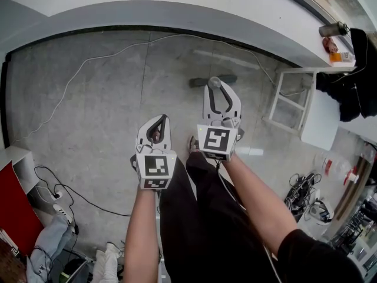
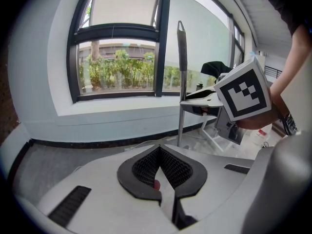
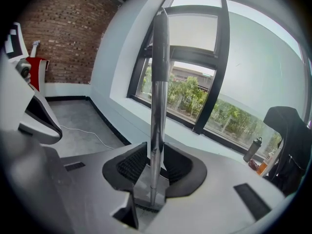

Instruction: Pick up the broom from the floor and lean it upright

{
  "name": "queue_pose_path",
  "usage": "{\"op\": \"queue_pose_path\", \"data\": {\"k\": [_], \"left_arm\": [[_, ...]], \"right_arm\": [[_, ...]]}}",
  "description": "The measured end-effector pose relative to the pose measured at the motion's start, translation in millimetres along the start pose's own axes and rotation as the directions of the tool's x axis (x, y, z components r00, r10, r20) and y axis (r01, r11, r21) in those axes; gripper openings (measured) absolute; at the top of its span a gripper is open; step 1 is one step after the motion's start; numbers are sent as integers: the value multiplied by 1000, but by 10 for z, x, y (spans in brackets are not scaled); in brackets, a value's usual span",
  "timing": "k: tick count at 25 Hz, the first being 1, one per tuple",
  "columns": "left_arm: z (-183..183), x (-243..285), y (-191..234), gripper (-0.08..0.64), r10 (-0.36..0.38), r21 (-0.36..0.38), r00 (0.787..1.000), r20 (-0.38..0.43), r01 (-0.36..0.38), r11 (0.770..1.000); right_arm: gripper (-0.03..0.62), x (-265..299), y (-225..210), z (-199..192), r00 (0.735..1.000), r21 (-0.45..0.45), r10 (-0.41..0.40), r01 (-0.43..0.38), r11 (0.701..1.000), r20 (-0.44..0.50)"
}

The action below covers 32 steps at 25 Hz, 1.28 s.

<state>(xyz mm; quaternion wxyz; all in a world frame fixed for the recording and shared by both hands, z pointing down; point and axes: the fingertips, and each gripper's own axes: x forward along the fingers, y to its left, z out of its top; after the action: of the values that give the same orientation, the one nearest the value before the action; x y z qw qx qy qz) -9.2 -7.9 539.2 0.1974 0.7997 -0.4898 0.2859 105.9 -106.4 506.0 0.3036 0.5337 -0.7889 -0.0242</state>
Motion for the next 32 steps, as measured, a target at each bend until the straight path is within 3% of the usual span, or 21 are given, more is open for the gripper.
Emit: {"op": "queue_pose_path", "data": {"k": [18, 21, 24, 32], "left_arm": [[166, -24, -242, 6, -14, 20, 1000, -23, 14, 1000], [158, 52, -302, 6, -31, 18, 999, -33, 32, 999], [175, 163, -316, 6, -48, 17, 998, -34, 49, 999], [262, 210, -405, 6, -67, 61, 997, -41, 69, 996]], "right_arm": [[89, -242, -202, -85, 999, 16, 34, -34, 999, -8], [12, -310, -199, -145, 997, 28, 71, -71, 997, -3], [8, -392, -196, -214, 994, 29, 111, -111, 993, -2], [6, -591, -388, -309, 992, 47, 127, -127, 991, 1]]}}
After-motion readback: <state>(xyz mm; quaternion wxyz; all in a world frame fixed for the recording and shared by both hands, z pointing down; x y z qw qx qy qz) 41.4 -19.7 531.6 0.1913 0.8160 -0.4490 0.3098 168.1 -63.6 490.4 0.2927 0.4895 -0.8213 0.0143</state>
